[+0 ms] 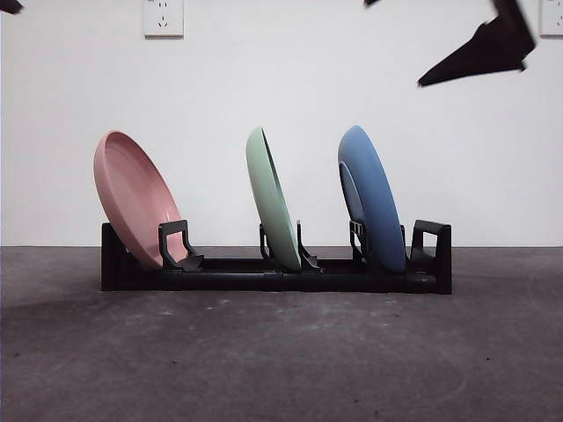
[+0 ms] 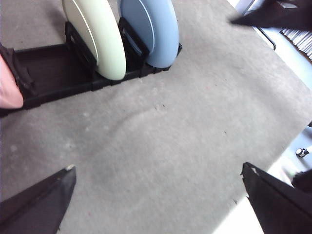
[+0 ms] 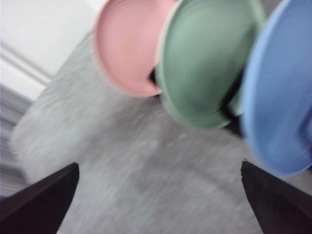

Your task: Place the plate

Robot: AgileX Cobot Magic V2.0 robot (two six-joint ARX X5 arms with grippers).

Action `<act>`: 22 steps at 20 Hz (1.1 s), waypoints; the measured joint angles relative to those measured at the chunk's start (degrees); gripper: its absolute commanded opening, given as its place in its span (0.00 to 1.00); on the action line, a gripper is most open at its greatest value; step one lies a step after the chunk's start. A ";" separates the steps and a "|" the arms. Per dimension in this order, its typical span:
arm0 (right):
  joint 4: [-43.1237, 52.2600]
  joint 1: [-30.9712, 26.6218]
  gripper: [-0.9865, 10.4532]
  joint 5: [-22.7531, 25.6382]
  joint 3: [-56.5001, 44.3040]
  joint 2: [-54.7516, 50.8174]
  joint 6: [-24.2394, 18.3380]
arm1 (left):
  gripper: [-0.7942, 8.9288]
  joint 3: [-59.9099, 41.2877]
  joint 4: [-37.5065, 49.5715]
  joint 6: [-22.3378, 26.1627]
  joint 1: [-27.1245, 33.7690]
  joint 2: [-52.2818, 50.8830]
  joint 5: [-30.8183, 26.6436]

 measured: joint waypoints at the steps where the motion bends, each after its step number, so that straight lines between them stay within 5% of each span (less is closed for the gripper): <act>1: -0.02 0.00 0.57 1.33 2.14 2.56 0.07 | 0.69 0.00 -0.70 0.00 0.00 -0.81 0.04; 9: 2.05 -0.07 0.55 4.15 17.49 23.61 0.26 | 0.69 0.00 -4.48 -0.92 0.00 -7.02 0.13; 15: 6.43 -0.09 0.29 4.35 17.59 27.80 0.28 | 0.69 0.02 -6.47 -1.27 0.00 -7.78 0.15; 22: 7.04 -0.09 0.09 1.99 17.66 27.87 0.33 | 0.69 0.02 -6.47 -1.27 0.00 -7.78 0.15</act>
